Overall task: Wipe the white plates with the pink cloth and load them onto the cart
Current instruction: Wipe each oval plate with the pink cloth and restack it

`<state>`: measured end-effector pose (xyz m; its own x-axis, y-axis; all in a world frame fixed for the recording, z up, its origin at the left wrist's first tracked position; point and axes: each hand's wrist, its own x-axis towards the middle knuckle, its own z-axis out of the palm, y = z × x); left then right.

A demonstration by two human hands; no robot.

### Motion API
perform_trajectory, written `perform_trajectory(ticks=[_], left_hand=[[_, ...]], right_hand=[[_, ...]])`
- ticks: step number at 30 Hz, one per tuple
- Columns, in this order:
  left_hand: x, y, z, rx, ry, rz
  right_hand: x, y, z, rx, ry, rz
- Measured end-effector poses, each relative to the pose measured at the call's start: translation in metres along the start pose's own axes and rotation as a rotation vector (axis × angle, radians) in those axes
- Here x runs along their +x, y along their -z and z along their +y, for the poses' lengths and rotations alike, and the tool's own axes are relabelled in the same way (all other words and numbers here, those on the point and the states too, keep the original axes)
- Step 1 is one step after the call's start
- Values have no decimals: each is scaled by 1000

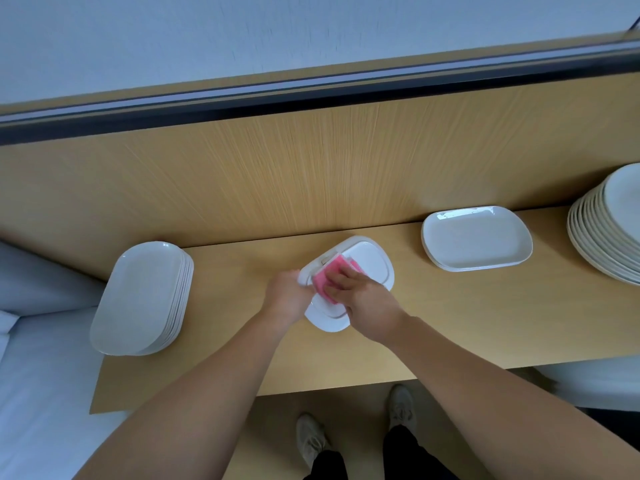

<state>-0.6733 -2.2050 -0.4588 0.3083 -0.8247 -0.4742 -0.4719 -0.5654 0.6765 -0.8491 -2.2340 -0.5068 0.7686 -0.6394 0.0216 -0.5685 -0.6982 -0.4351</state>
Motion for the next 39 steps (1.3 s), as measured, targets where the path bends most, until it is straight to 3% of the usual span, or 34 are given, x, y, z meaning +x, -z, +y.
perform_trajectory(ticks=[6, 11, 16, 20, 27, 34, 39], left_hand=[[-1, -1, -6, 67, 0, -52], [-7, -5, -10, -21, 64, -35], [-10, -8, -2, -43, 69, 17], [-20, -3, 6, -90, 72, 4], [-53, 21, 29, -190, -66, -9], [-85, 60, 20, -148, -125, 141], [-105, 91, -6, 18, -187, 258]], right_hand=[[-1, 0, 9, -21, 30, 9], [2, 28, 31, 1, -206, -78], [0, 35, 58, -86, -305, -156], [-16, 48, 72, -36, -414, 29], [-6, 89, 48, 167, -138, 372], [24, 111, 21, 279, 6, 356], [44, 112, -22, 294, 92, 332]])
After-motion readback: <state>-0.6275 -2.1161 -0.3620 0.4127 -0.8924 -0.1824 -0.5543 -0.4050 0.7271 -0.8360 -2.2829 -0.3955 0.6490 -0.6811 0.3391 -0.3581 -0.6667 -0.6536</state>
